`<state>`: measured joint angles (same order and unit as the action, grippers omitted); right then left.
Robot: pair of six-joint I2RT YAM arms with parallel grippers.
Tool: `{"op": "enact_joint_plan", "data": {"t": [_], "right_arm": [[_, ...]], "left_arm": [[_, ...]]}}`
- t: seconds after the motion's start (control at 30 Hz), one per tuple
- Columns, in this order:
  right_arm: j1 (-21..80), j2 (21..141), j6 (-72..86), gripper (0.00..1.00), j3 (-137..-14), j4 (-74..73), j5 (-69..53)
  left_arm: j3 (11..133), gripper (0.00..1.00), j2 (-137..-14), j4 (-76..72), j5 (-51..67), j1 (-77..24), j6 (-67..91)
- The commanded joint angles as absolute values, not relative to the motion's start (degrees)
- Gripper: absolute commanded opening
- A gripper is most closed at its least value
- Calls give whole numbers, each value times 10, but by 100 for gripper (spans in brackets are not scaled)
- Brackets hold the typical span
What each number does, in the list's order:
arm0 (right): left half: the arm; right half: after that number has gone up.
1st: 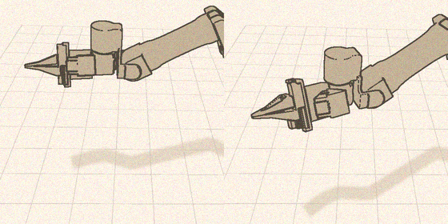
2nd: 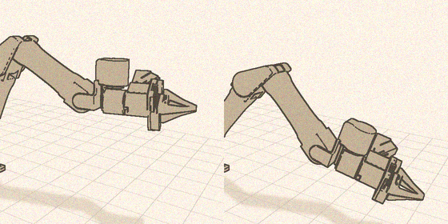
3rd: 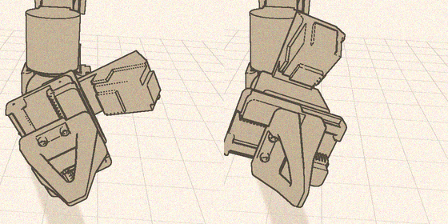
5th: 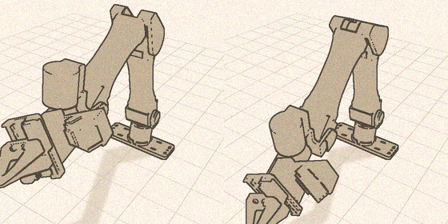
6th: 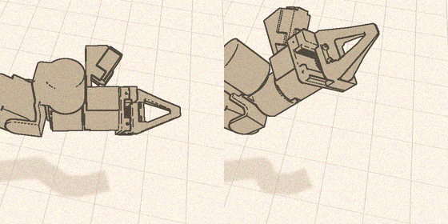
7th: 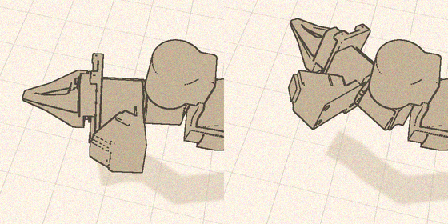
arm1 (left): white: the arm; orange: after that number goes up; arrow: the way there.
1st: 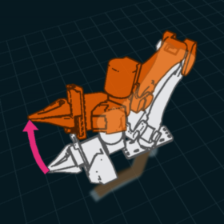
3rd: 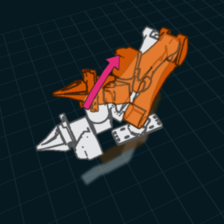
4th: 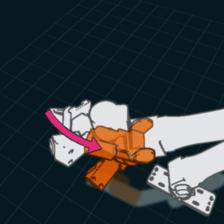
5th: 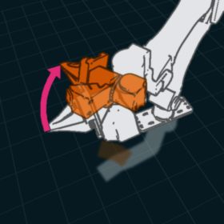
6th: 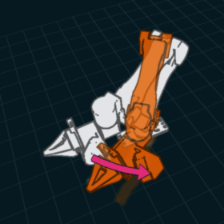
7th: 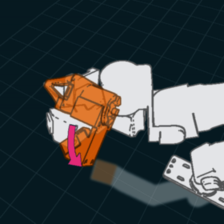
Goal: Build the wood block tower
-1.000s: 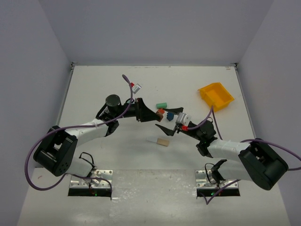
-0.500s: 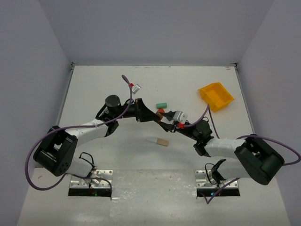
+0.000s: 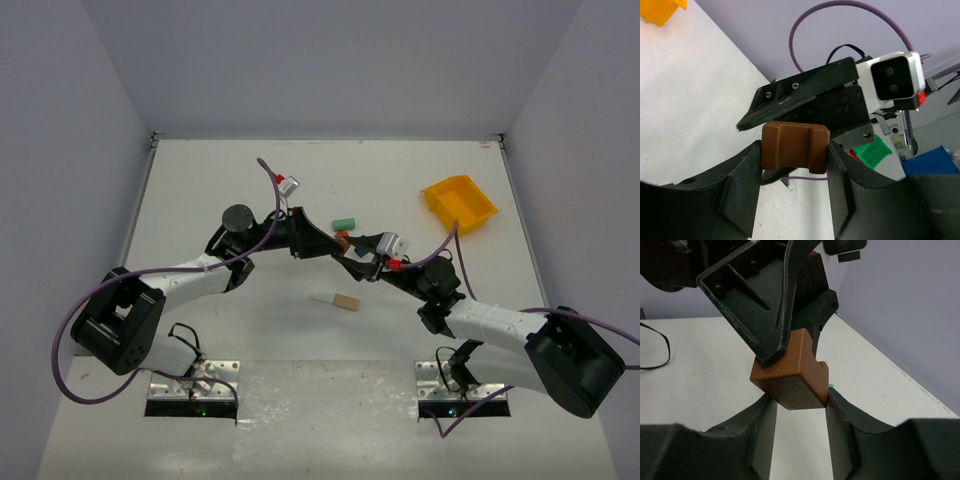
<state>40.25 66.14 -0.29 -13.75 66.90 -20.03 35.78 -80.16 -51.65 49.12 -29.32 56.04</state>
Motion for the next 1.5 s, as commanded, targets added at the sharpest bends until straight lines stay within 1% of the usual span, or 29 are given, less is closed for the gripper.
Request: {"op": "enact_joint_plan", "data": {"t": [0.0, 0.03, 0.2, 0.27, 0.3, 0.33, 0.37, 0.4, 0.47, 0.5, 0.57, 0.7, 0.77, 0.83, 0.87, 0.97, 1.0, 1.07, 1.1, 1.13, 1.17, 1.2, 1.23, 1.27, 1.37, 1.4, 1.47], "right_arm": [[403, 640, 26, 49, -172, 722, -224], [403, 639, 27, 53, -174, 722, -231], [403, 640, 34, 53, -176, 731, -247], [403, 640, 36, 31, -177, 733, -246], [403, 639, 37, 28, -177, 732, -241], [403, 639, 37, 28, -177, 731, -235], [402, 637, 35, 34, -174, 726, -229], [402, 636, 34, 42, -173, 722, -224], [403, 636, 33, 65, -174, 707, -218], [402, 636, 32, 68, -176, 701, -218], [402, 639, 26, 70, -176, 694, -223], [403, 642, 21, 68, -178, 683, -219], [403, 645, 19, 62, -183, 674, -214], [403, 648, 16, 53, -187, 669, -212], [403, 651, 15, 47, -188, 670, -212], [402, 658, 13, 25, -191, 677, -210], [402, 660, 13, 20, -190, 689, -208], [402, 661, 13, 15, -192, 692, -205], [402, 660, 20, 9, -196, 688, -188], [402, 658, 24, 7, -203, 674, -171], [402, 649, 25, 6, -222, 618, -158], [402, 640, 29, 5, -240, 561, -132], [402, 632, 36, 5, -263, 464, -109], [402, 626, 44, 5, -286, 364, -89], [402, 619, 61, 4, -353, 208, -53], [402, 617, 69, 3, -367, 148, -32], [402, 614, 78, 3, -382, 79, -5]], "left_arm": [[341, 0, -809, -556, 475, -285, 561], [340, 0, -809, -557, 474, -285, 563], [333, 0, -808, -576, 475, -285, 576], [331, 0, -806, -585, 477, -285, 579], [331, 0, -804, -588, 478, -284, 581], [329, 0, -804, -592, 478, -284, 582], [327, 0, -803, -598, 479, -284, 586], [324, 0, -801, -605, 479, -285, 591], [320, 0, -799, -621, 479, -285, 596], [319, 0, -798, -625, 480, -285, 598], [318, 0, -797, -636, 482, -285, 606], [312, 0, -797, -665, 487, -285, 622], [310, 0, -796, -672, 489, -285, 626], [310, 0, -797, -674, 489, -285, 627], [310, 0, -797, -674, 488, -285, 628], [310, 0, -799, -676, 490, -285, 628], [309, 0, -799, -676, 490, -284, 628], [308, 0, -799, -674, 489, -285, 626], [309, 18, -798, -668, 485, -285, 621], [310, 34, -797, -660, 481, -285, 616], [311, 41, -796, -652, 477, -284, 604], [314, 55, -794, -627, 474, -283, 593], [317, 69, -791, -605, 463, -281, 581], [319, 79, -786, -585, 451, -279, 568], [324, 98, -770, -537, 424, -269, 528], [326, 100, -762, -508, 411, -261, 517], [333, 100, -750, -462, 390, -247, 486]]}}
